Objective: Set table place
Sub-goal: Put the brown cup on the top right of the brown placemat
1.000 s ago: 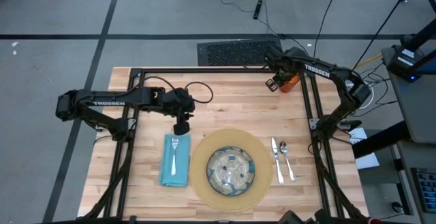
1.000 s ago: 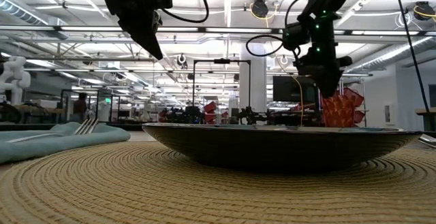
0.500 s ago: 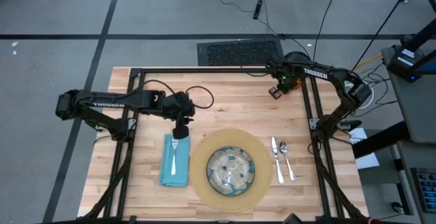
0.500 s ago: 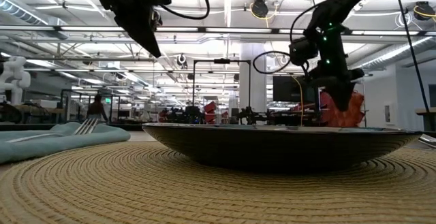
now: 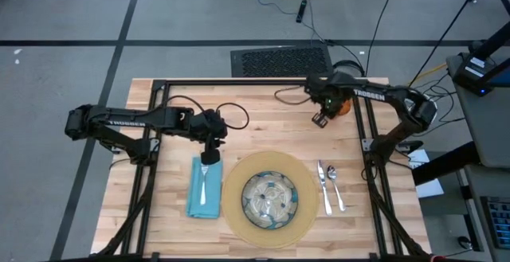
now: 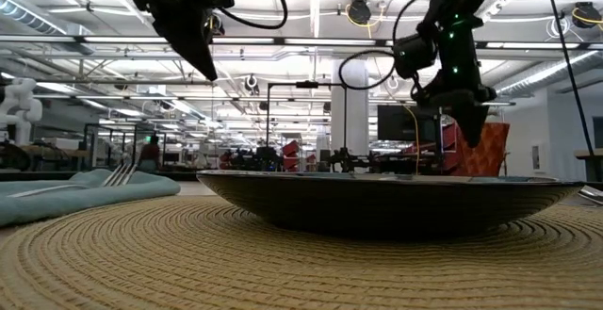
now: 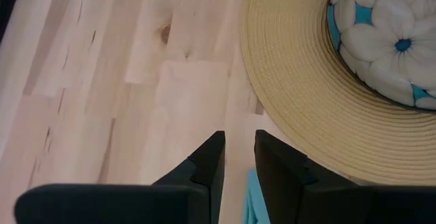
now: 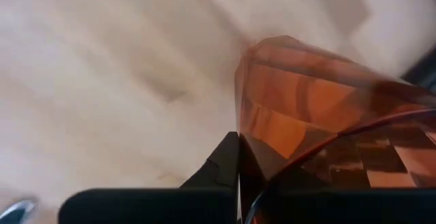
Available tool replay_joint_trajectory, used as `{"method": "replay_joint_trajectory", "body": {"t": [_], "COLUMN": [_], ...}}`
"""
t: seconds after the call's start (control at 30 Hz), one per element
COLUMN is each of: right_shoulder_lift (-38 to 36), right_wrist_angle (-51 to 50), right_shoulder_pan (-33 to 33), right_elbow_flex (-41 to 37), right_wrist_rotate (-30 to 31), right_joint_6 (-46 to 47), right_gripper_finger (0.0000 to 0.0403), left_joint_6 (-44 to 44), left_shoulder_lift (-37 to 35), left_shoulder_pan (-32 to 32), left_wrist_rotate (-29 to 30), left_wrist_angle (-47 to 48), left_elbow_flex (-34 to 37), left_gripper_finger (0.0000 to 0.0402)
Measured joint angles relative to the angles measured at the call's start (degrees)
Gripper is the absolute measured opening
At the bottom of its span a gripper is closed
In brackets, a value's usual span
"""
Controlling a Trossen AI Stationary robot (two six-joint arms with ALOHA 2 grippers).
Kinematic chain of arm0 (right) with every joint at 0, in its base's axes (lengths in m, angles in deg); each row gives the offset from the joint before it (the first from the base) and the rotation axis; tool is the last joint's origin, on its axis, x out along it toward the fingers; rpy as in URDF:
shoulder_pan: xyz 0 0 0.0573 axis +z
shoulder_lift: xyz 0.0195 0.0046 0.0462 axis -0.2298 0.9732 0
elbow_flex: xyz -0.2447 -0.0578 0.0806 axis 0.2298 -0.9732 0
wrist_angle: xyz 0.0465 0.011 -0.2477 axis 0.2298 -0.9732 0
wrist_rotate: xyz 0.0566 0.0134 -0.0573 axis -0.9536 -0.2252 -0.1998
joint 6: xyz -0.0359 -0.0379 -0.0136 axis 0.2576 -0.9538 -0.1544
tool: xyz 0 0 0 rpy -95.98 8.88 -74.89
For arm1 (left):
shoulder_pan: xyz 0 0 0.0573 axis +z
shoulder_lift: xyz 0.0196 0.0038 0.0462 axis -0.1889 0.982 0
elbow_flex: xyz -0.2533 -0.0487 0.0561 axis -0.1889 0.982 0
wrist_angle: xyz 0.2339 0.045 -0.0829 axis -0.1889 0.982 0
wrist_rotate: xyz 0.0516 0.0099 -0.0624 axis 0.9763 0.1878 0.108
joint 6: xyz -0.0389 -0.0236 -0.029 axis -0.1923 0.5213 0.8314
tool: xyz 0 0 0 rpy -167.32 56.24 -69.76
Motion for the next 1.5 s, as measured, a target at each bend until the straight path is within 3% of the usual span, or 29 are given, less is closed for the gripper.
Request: {"method": "replay_joint_trajectory", "body": {"t": [0.3,0.5,0.87,1.17,1.5], "right_shoulder_lift": [-0.96,-0.96,-0.12,7.96,12.85], "right_wrist_angle": [-1.24,-0.28,5.06,4.29,-0.98], "right_shoulder_pan": [15.96,22.91,28.52,31.86,35.44], "right_elbow_flex": [0.07,0.49,3.91,4.98,16.01], "right_wrist_rotate": [-5.1,-6.51,-10.81,-9.7,-11.36], "right_joint_6": [5.14,8.41,11.15,10.9,11.08], "right_gripper_finger": [0.0001,0.0,0.0,0.0,0.0], "left_joint_6": [0.27,0.47,1.78,1.85,3.13], "left_shoulder_lift": [0.0,0.0,0.0,0.0,-0.03], "left_shoulder_pan": [-0.72,-0.76,-1.19,-2.82,-3.39], "left_wrist_rotate": [0.02,0.04,0.06,0.07,0.11], "left_wrist_angle": [1.79,2.22,2.05,2.06,2.18], "left_elbow_flex": [0.0,0.0,0.0,0.0,0.0], "left_gripper_finger": [0.0066,0.0066,0.0066,0.0066,0.0066]}}
